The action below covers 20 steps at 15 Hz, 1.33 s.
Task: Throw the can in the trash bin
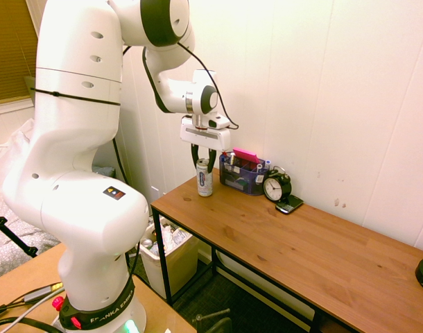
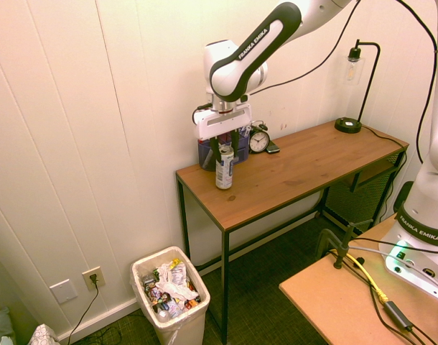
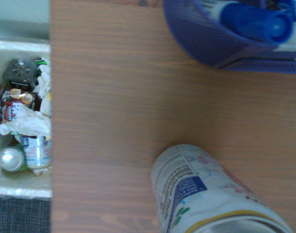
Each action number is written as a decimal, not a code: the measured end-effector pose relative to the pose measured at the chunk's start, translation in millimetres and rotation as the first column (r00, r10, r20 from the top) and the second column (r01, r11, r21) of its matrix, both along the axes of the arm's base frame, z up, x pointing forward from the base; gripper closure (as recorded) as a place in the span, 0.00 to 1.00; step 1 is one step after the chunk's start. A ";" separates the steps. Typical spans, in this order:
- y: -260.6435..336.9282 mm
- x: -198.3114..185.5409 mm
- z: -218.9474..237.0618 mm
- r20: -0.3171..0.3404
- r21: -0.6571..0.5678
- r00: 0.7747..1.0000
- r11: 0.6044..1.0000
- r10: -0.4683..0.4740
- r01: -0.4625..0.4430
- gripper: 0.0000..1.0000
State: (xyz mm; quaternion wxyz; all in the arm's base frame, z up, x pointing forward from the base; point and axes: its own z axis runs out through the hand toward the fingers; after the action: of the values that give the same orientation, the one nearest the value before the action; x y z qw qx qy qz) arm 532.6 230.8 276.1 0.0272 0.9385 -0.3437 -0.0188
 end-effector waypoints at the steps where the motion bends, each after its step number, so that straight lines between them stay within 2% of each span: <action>1: 26.1 -9.2 7.5 0.011 0.005 0.999 1.000 0.030 -0.030 1.00; 4: 107.1 -35.4 25.1 0.026 -0.002 0.992 0.992 0.126 -0.126 1.00; 6: 143.9 -34.1 24.9 0.019 0.004 0.986 0.986 0.165 -0.165 1.00; 11: 193.9 -1.1 -33.4 -0.064 0.004 0.980 0.982 0.189 -0.189 1.00; 12: 199.9 6.8 -56.7 -0.090 0.000 0.978 0.982 0.187 -0.188 0.00; 14: 201.7 10.5 -65.1 -0.106 0.008 0.974 0.980 0.199 -0.199 0.00; 20: 205.2 13.0 -62.4 -0.100 0.018 0.973 0.978 0.207 -0.206 0.00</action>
State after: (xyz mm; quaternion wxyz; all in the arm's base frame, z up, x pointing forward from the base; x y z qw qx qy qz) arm 545.6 436.0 213.8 0.0428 0.9671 -0.2422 -0.0650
